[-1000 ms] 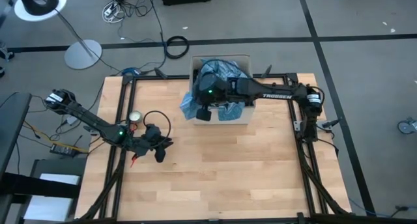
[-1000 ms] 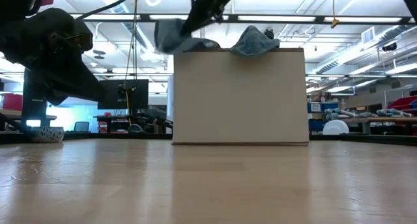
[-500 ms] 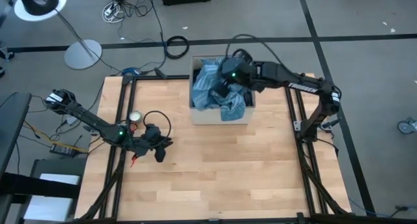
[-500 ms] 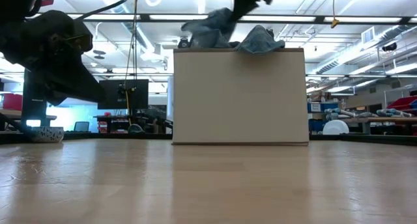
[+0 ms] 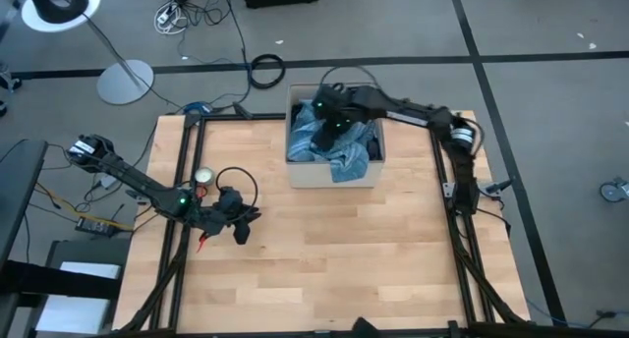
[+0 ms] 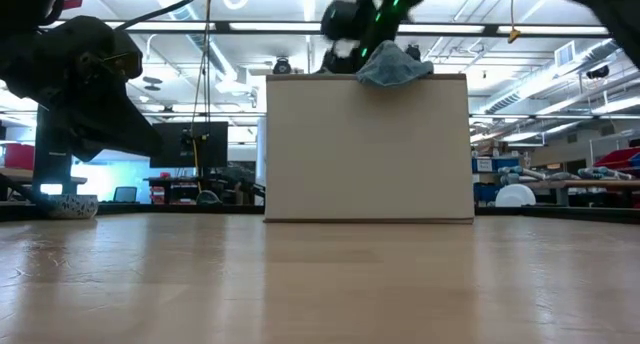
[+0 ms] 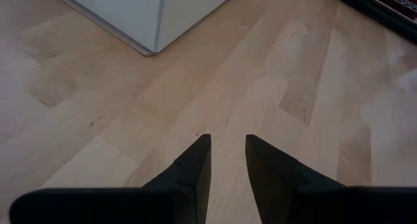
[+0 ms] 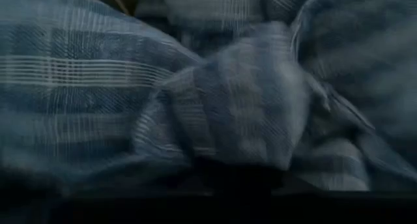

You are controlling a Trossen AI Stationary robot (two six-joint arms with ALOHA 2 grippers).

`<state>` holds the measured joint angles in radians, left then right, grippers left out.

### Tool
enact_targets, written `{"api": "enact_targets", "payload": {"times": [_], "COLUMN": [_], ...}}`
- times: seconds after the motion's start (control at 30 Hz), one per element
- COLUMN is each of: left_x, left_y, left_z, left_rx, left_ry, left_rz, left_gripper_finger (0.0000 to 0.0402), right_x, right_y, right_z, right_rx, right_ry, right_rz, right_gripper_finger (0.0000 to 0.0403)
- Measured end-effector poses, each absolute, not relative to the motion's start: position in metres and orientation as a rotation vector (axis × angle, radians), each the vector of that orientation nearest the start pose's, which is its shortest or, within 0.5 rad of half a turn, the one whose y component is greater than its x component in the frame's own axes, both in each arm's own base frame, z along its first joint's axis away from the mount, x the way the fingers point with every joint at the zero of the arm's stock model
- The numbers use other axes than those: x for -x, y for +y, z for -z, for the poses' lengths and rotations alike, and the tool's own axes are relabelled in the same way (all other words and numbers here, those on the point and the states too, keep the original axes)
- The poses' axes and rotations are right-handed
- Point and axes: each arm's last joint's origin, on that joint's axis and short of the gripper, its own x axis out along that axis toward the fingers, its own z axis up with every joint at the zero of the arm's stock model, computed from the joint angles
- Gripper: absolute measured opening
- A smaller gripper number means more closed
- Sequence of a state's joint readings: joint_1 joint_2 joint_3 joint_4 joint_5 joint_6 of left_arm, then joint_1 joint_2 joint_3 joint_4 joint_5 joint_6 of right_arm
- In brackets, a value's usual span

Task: Sort clothes
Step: Put the blue patterned cloth into the laundry bin

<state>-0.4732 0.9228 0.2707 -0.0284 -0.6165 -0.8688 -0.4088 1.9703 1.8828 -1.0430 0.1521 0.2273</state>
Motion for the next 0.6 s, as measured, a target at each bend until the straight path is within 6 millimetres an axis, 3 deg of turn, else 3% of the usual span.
{"api": "enact_targets", "payload": {"times": [0.17,0.3,0.47,0.6], "left_x": [-0.153,-0.153,-0.153,-0.153], "left_y": [-0.059,-0.059,-0.059,-0.059], "left_z": [-0.156,-0.156,-0.155,-0.156], "left_rx": [0.49,0.49,0.49,0.49], "left_ry": [0.472,0.472,0.473,0.473], "left_rz": [-0.372,-0.372,-0.372,-0.372], "left_gripper_finger": [0.0101,0.0101,0.0101,0.0101], "right_x": [-0.393,-0.396,-0.391,-0.377], "right_y": [-0.193,-0.205,-0.204,-0.196], "right_z": [-0.247,-0.228,-0.244,-0.285], "right_rx": [-0.413,-0.45,-0.457,-0.429], "right_ry": [1.167,1.193,1.147,1.046], "right_rz": [0.594,0.591,0.568,0.566], "right_gripper_finger": [0.0081,0.0132,0.0159,0.0159]}}
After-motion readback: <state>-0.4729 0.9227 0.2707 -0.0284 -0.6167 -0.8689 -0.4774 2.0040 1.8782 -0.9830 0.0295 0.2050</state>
